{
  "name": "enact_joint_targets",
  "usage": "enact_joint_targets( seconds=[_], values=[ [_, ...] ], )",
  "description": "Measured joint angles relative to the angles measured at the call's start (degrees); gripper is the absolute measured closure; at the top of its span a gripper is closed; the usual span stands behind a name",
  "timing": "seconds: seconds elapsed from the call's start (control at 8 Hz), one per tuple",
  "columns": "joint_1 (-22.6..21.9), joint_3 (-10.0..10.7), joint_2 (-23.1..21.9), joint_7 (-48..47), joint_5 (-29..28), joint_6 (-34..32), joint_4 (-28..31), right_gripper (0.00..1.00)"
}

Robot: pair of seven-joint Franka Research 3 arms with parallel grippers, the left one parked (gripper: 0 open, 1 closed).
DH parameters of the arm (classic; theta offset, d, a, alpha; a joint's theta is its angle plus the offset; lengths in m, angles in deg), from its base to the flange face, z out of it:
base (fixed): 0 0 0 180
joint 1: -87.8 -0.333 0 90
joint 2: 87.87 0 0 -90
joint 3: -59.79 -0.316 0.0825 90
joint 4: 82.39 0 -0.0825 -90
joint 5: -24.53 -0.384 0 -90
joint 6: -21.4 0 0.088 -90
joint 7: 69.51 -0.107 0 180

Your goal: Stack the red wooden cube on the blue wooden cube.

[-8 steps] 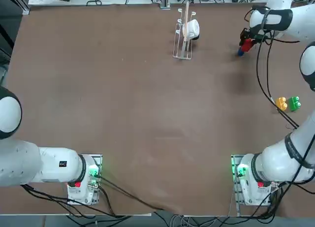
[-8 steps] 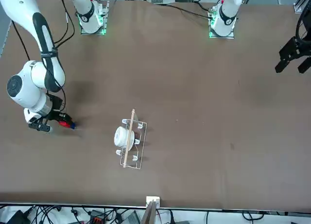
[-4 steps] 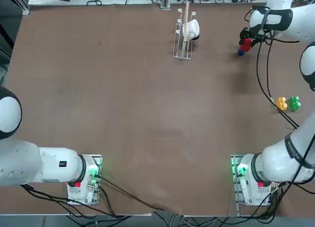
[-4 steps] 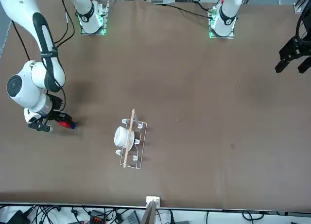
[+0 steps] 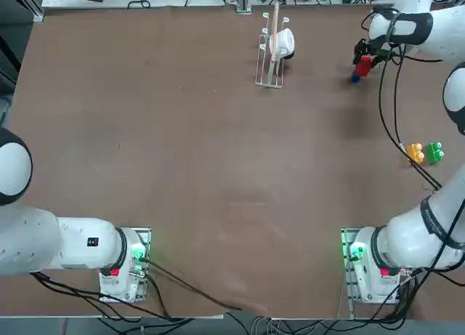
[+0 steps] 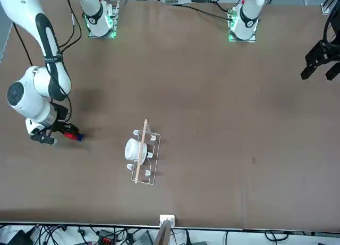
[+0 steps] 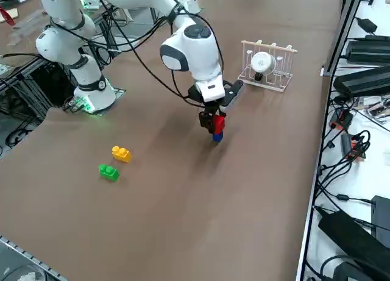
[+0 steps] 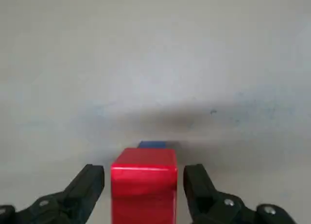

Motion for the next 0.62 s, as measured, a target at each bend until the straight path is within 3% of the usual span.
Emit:
enact_joint_targets(
  seconds=[0.38,0.62],
  values=[
    [-0.05,-0.11,-4.61,0.02,0.0,-6.93,-2.25,0.0],
    [-0.17,-0.55,-10.27,0.02,0.0,-21.53,-8.22,0.0]
  ],
)
